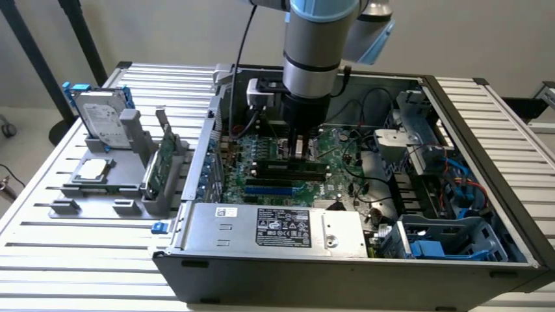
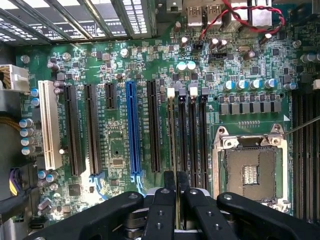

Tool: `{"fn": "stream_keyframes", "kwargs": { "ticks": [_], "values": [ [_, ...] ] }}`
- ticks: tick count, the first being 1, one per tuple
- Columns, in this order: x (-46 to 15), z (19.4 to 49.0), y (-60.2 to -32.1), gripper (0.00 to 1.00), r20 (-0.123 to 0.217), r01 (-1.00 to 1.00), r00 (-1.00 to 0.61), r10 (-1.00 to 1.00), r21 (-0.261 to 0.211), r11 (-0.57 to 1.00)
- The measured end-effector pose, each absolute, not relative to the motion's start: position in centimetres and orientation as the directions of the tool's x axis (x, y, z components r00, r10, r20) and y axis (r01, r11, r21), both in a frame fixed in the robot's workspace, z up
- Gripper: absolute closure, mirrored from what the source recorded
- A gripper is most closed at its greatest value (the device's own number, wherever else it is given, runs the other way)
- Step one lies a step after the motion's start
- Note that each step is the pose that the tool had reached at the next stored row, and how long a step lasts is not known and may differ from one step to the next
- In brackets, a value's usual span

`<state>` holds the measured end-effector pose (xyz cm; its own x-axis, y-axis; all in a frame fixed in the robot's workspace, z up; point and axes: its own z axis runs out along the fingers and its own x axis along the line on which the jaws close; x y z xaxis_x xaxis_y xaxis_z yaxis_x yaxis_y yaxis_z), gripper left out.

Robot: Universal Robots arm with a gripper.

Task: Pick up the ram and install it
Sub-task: 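Insert the ram into the slot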

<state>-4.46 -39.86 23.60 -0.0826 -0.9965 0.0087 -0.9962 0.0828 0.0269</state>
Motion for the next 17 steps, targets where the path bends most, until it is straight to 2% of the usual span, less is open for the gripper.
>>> {"fn": "stream_keyframes", "kwargs": {
  "ticks": [17],
  "values": [
    [-4.45,22.99,-39.64,0.86,0.009,-0.996,-0.083,-0.997,0.027,0.083]
  ]
}}
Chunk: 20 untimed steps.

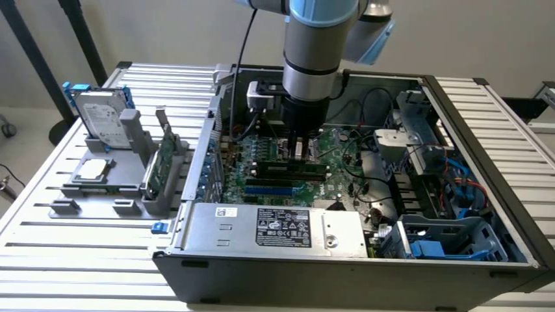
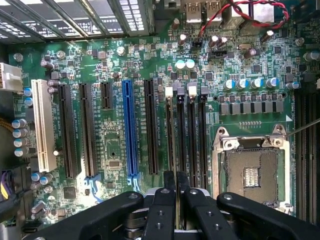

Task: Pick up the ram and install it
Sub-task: 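Insert the ram into the slot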

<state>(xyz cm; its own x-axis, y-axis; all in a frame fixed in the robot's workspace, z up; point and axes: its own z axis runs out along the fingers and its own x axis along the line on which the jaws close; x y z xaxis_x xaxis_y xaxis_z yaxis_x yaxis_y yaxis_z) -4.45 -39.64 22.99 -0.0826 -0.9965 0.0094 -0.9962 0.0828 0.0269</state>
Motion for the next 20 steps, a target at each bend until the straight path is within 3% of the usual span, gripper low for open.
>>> {"fn": "stream_keyframes", "kwargs": {
  "ticks": [20],
  "values": [
    [-4.38,22.56,-39.60,0.86,0.011,-0.996,-0.087,-0.996,0.027,0.087]
  ]
}}
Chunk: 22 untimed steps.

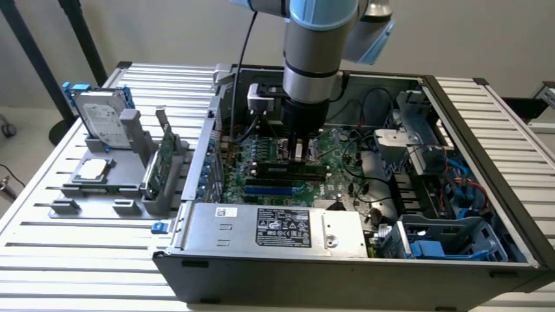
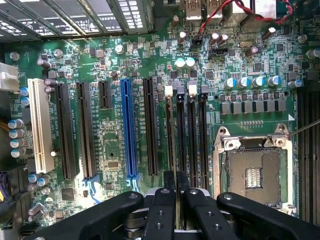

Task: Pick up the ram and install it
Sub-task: 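Insert the ram into the slot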

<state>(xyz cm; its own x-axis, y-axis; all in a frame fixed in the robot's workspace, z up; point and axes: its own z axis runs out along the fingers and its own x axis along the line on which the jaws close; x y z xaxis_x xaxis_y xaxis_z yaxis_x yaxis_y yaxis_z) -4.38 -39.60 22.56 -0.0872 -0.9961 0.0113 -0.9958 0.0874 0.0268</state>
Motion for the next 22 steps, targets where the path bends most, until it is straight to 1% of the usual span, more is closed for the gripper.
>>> {"fn": "stream_keyframes", "kwargs": {
  "ticks": [11,14,15,22],
  "values": [
    [-4.38,22.21,-39.61,0.86,0.012,-0.996,-0.089,-0.996,0.027,0.089],
    [-4.38,22.19,-39.60,0.85,0.012,-0.996,-0.089,-0.996,0.027,0.090],
    [-4.38,22.18,-39.60,0.78,0.011,-0.996,-0.089,-0.996,0.027,0.090],
    [-4.38,22.64,-39.60,0.78,0.011,-0.996,-0.089,-0.996,0.027,0.090]
  ]
}}
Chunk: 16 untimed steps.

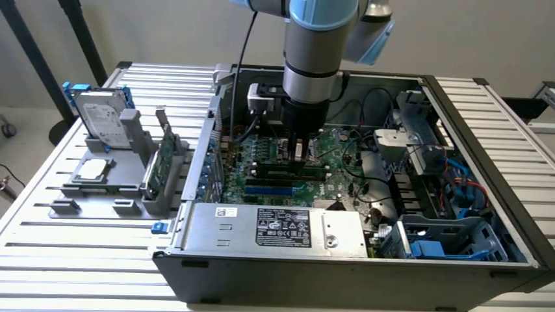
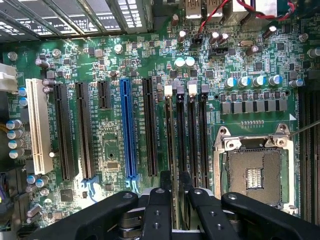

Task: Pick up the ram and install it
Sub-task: 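Insert the ram into the slot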

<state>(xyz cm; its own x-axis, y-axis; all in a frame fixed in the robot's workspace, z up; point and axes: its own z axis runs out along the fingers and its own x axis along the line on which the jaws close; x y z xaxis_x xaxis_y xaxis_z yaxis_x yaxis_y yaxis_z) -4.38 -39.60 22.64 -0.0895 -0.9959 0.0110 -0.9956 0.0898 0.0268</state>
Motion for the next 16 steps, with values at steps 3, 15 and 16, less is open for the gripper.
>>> {"fn": "stream_keyframes", "kwargs": {
  "ticks": [3,15,16],
  "values": [
    [-4.4,23.0,-39.6,0.78,0.011,-0.996,-0.089,-0.996,0.027,0.090],
    [-4.6,24.5,-39.6,0.89,0.011,-0.996,-0.089,-0.996,0.027,0.090],
    [-4.6,24.5,-39.6,0.89,0.011,-0.996,-0.089,-0.996,0.027,0.090]
  ]
}}
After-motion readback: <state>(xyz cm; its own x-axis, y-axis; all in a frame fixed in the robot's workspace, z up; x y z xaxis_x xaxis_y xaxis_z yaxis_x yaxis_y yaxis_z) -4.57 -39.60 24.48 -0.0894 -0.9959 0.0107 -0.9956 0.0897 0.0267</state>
